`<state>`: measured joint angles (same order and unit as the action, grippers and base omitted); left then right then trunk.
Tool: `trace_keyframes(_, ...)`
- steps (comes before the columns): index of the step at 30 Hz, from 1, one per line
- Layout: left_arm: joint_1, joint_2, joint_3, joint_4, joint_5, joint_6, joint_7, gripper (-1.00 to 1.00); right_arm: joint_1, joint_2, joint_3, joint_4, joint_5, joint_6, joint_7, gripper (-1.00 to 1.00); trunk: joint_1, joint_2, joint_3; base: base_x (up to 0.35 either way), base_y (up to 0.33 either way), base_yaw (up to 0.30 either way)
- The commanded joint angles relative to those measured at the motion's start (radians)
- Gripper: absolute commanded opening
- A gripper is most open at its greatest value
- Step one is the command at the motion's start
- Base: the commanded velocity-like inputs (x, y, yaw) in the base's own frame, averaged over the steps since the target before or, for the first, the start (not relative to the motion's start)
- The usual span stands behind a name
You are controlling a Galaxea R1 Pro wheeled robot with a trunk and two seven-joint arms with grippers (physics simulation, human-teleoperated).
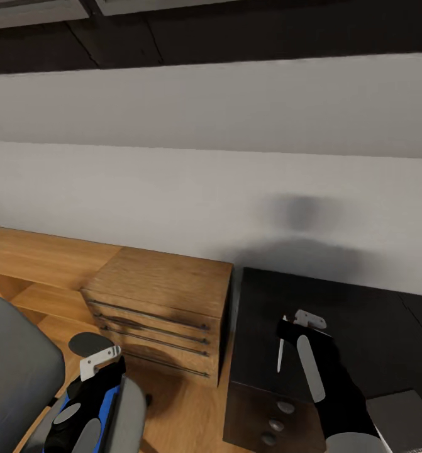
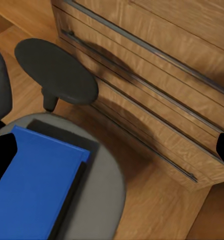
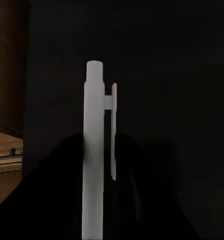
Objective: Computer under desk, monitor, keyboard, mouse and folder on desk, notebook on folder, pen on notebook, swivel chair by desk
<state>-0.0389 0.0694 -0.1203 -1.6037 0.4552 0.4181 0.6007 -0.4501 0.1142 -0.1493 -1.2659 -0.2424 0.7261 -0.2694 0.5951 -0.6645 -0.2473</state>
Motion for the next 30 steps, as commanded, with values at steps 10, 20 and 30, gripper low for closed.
trace_keyframes(10,0.019,0.0,-0.039,-0.001,0.003,0.001,0.01,1.0,-0.001,0.0,-0.001,0.029,-0.009,-0.001,0.07,-1.0,0.0,-0.001,-0.002,0.151,0.006,0.0)
trace_keyframes(20,0.029,-0.001,-0.048,-0.008,0.003,0.0,0.011,1.0,-0.008,-0.072,-0.004,0.2,-0.013,-0.053,0.19,-1.0,0.0,-0.001,-0.002,0.08,0.0,0.0)
trace_keyframes(30,0.03,-0.003,-0.047,-0.014,0.005,-0.003,0.011,1.0,-0.017,-0.081,-0.004,0.276,-0.011,-0.074,0.212,-1.0,0.0,-0.001,-0.002,0.002,0.0,0.0)
